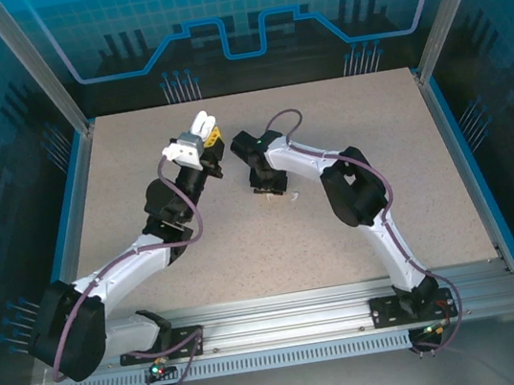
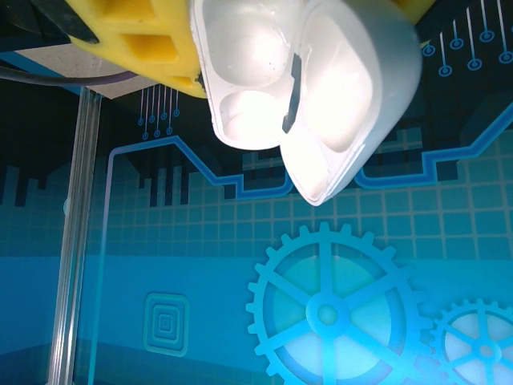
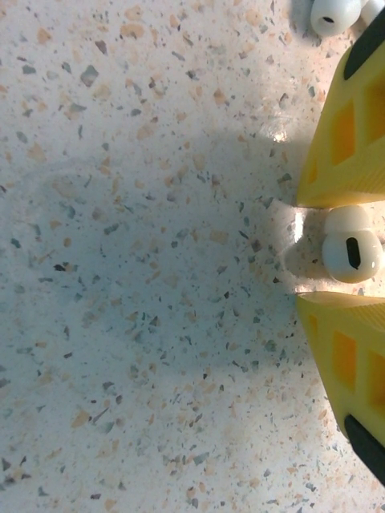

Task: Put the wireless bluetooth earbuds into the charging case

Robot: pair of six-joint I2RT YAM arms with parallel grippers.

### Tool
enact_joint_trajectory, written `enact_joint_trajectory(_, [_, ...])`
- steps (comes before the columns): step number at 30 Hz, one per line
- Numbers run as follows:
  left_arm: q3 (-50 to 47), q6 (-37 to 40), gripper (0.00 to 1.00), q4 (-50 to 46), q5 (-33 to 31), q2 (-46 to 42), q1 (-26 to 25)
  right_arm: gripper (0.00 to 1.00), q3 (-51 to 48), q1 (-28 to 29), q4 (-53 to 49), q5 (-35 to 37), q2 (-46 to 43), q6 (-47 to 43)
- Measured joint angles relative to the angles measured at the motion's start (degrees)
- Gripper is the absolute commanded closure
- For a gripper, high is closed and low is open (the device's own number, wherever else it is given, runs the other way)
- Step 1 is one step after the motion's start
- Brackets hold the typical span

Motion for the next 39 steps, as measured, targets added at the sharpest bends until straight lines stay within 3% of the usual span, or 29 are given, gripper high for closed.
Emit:
enact_joint_trajectory(3, [0.0,0.0,1.0,0.0,0.0,0.0,0.0,0.77,-0.3,0.0,0.3,0.0,-0.2,0.5])
enact_joint_trajectory(11, [0.0,-0.1,1.0,0.0,0.0,0.0,0.0,0.8,-4.1,0.1,3.7,0.0,-2.4,0.8])
enact_joint_trajectory(20, [-0.1,-1.5,1.0,0.0,0.0,0.0,0.0,0.6,-6.8,0.1,6.7,-0.5,-4.0,1.1])
enact_joint_trajectory(39, [-0.1,-1.6,1.0,0.0,0.0,0.0,0.0,0.59,-6.1,1.9,4.1,-0.3,-3.7,2.1])
